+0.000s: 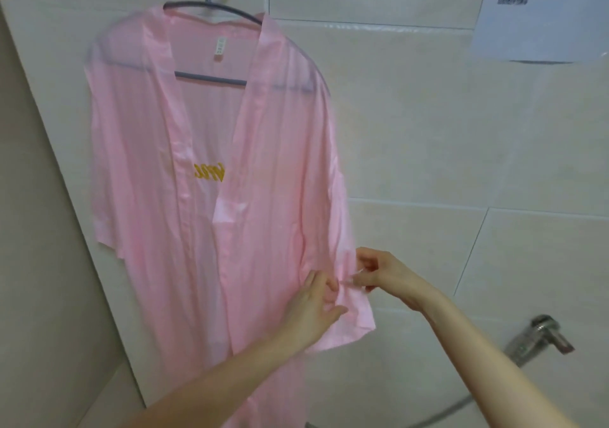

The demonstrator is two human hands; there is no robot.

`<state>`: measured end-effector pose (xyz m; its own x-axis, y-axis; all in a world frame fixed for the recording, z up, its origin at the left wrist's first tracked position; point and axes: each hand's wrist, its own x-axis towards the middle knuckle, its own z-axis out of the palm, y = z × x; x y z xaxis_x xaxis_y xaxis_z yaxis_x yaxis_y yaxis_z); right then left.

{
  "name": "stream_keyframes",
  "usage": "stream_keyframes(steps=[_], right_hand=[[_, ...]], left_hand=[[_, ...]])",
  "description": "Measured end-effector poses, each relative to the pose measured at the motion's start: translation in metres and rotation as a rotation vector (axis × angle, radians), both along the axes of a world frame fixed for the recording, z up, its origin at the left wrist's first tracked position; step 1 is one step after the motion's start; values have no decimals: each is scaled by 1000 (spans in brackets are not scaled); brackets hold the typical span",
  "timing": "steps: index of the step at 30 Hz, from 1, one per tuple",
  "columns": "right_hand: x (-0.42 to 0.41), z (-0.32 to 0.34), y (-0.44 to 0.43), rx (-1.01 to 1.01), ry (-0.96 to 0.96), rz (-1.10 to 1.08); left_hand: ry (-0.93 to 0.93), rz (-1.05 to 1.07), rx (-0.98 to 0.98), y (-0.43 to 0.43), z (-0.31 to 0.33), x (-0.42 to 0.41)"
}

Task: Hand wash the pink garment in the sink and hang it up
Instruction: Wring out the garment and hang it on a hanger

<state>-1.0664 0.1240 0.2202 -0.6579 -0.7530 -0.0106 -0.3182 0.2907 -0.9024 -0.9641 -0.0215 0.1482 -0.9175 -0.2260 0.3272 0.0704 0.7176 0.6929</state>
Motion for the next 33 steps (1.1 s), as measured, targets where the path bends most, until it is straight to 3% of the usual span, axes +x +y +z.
stream_keyframes(steps=[8, 11, 13, 17, 22, 26, 27, 30, 31, 33], right_hand=[[30, -39, 11, -31, 2, -143], [51, -45, 14, -22, -45, -221], [68, -46, 19, -55, -57, -265], [106, -49, 33, -193, -191, -173], [134, -52, 42, -254, 7, -361], [138, -42, 53, -291, 415, -610], [140, -38, 55, -274, 445, -600], [145, -29, 61, -185, 289, -414], [143, -30, 67, -201, 302, -455], [141, -22, 80, -257, 386, -657]], left_hand=[[-152, -9, 28, 22, -33, 21], [-69, 38, 50, 29, -36, 37], [48, 57, 167, 33, -33, 51], [195, 129, 293, 35, -29, 83], [475, 155, 156, 43, -18, 109], [545, 294, 51, 49, -2, 121], [565, 286, -11, 53, 1, 122], [607, 64, -347, 61, 6, 122], [604, 70, -366, 59, 9, 119], [629, 246, -186, 59, 22, 117]])
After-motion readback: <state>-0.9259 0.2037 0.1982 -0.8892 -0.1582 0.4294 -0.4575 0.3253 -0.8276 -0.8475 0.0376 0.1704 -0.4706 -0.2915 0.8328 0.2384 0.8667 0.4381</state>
